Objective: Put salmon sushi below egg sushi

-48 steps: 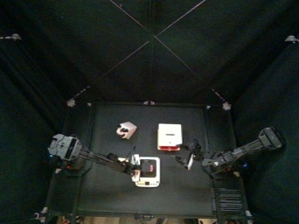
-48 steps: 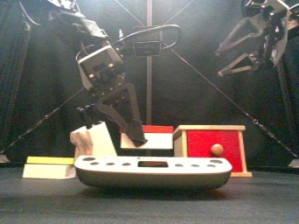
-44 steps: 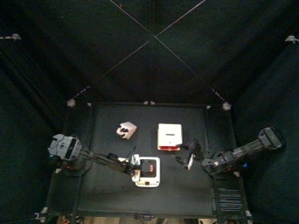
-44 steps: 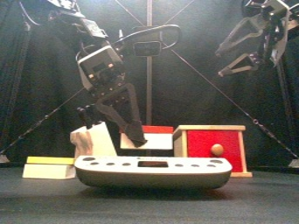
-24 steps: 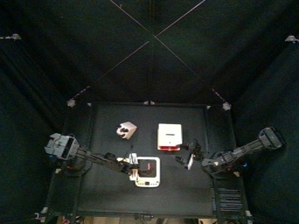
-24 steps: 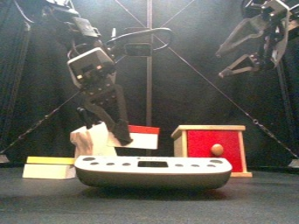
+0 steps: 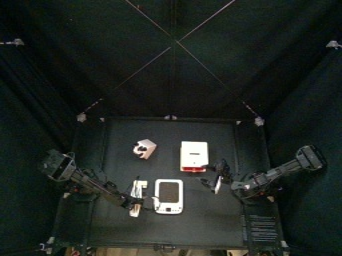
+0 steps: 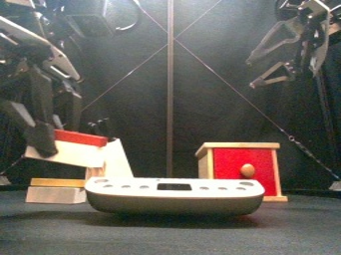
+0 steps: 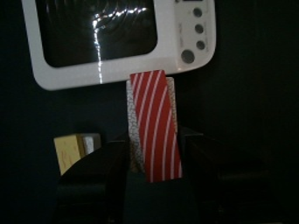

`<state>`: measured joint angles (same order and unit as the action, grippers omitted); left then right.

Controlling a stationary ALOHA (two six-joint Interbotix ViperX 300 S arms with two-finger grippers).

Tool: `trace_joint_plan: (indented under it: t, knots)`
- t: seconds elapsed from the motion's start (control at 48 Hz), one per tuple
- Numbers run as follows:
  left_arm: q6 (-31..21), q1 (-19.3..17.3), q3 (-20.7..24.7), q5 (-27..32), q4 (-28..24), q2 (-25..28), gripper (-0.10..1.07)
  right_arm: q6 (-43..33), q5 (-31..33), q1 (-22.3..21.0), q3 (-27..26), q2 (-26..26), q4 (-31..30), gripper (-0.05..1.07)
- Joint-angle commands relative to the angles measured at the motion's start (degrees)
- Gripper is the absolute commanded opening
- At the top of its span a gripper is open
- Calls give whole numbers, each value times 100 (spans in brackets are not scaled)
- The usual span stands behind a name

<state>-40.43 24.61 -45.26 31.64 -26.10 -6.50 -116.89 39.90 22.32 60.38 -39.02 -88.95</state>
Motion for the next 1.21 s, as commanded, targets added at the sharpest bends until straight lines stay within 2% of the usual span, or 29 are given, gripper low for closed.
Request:
trace_joint_plan:
  t: [0.0,0.292,0.417,0.646,0.896,1.188]
  knots:
    - [0,0,-53,-88,211,-123,66,-18,18,-9,-53,-18,-18,101]
    - [62,26,-439,-861,404,-88,67,-18,18,-18,-53,-18,-18,101]
    - [35,26,-519,-1011,448,-79,68,-18,18,-18,-53,-18,-18,101]
    - [53,0,-571,-1046,844,-79,79,-18,9,-18,-53,-18,-18,101]
    - [62,0,-571,-1046,905,-70,96,-18,18,-18,-53,-18,-18,101]
    - [53,-70,-554,-967,914,-79,98,-18,18,-18,-53,-18,-18,101]
